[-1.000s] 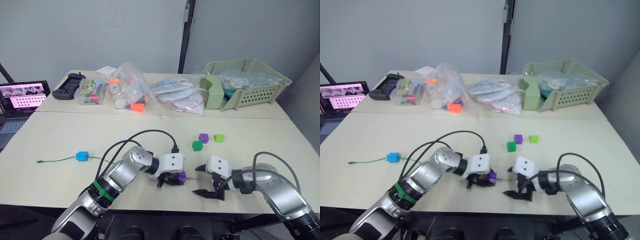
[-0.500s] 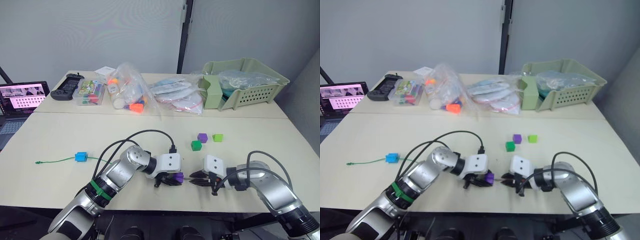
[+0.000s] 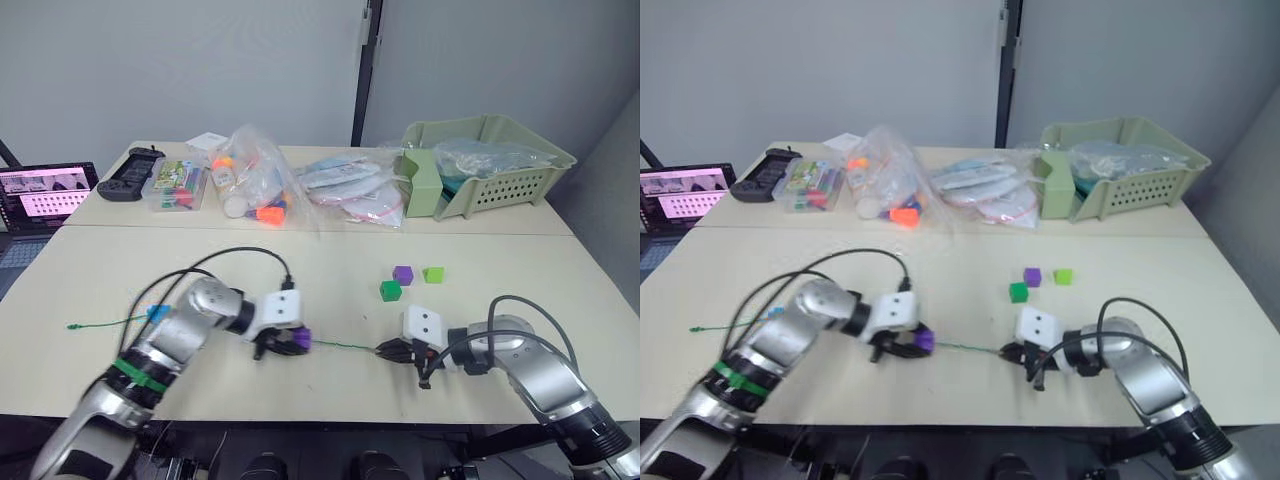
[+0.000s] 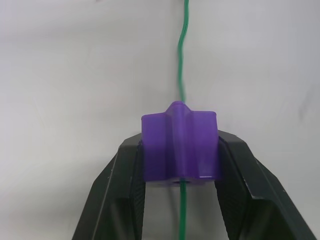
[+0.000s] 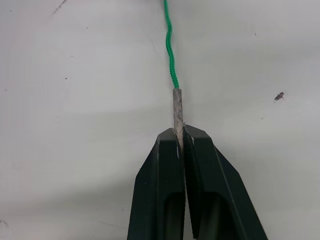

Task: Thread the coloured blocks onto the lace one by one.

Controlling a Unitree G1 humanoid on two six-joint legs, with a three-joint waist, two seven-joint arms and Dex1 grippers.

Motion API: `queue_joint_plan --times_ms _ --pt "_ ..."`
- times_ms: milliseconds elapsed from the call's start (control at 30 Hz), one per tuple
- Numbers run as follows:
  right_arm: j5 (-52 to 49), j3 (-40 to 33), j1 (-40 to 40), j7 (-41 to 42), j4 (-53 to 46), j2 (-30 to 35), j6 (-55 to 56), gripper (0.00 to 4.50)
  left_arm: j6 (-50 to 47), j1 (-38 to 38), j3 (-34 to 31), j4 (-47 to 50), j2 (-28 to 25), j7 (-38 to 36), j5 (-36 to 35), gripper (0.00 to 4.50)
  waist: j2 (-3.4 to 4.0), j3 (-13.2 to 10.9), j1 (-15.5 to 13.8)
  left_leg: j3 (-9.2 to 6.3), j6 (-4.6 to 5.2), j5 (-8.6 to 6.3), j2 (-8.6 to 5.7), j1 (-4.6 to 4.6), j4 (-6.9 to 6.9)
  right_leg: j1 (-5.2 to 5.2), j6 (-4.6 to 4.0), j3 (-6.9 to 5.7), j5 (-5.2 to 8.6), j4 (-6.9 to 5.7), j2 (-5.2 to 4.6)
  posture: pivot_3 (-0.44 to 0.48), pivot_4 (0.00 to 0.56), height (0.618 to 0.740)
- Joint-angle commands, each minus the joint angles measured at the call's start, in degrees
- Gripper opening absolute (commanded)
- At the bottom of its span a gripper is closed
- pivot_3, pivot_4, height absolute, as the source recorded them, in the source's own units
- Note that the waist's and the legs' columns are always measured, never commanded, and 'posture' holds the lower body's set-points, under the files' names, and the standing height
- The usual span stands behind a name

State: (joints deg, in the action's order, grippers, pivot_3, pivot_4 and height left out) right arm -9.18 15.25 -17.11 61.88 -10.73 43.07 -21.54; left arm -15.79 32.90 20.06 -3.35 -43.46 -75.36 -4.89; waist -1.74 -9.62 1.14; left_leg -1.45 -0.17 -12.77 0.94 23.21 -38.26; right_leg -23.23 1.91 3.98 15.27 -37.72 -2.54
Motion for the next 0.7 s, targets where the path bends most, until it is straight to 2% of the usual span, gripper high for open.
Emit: queue_joint_plan --times_ms 33,167,233,333,500,700 --pt "0.2 -0.6 -0.6 -0.3 -2.0 0.1 0.2 0.0 7.6 -0.5 -4.3 -6.0 -5.3 -4.5 -1.0 1.37 0.01 0.0 -0.1 0.01 0.0 0.0 0.0 0.0 0.0 0.01 0.0 0.0 0.0 0.02 0.0 0.0 0.15 0.74" --pt "0.4 -0.3 -0.5 -0.6 -2.1 -0.3 0.2 0.0 12.0 -0.2 -6.5 -13.9 -8.1 -7.8 -1.3 1.37 0.02 0.0 -0.5 0.03 0.0 0.0 -0.02 0.02 0.0 0.02 0.0 -0.03 0.0 0.05 -0.04 0.0 0.15 0.74" --pt "0.5 -0.2 -0.4 -0.8 -2.2 -0.5 0.2 0.0 17.1 0.9 -7.3 -21.1 -9.8 -8.8 0.5 1.37 0.01 0.0 -0.4 0.03 0.0 0.0 -0.02 0.05 -0.01 0.01 0.0 -0.04 0.0 0.06 -0.03 0.0 0.15 0.74" --pt "0.6 -0.1 -0.2 -0.9 -2.1 -0.6 0.2 0.0 21.2 3.0 -7.8 -28.5 -10.4 -9.3 1.5 1.37 0.01 0.0 -0.3 0.03 0.0 0.0 0.01 0.03 -0.01 -0.02 -0.01 -0.05 0.0 0.02 -0.01 0.0 0.15 0.74" --pt "0.9 -0.6 0.2 -0.9 -1.7 -0.3 0.5 0.0 32.2 7.6 -7.3 -43.6 -11.6 -7.3 6.2 1.37 0.01 0.0 -0.3 0.04 0.0 0.0 0.01 0.02 0.0 -0.02 -0.01 -0.05 0.0 0.02 0.0 0.0 0.15 0.74" --pt "1.1 -0.5 -0.1 -1.0 -1.7 -0.8 0.3 0.0 39.1 11.7 -6.1 -51.8 -11.0 -5.1 10.7 1.37 0.01 0.0 -0.3 0.06 0.0 0.0 0.01 -0.03 0.0 -0.01 -0.01 -0.05 0.0 -0.06 0.0 0.0 0.15 0.74"
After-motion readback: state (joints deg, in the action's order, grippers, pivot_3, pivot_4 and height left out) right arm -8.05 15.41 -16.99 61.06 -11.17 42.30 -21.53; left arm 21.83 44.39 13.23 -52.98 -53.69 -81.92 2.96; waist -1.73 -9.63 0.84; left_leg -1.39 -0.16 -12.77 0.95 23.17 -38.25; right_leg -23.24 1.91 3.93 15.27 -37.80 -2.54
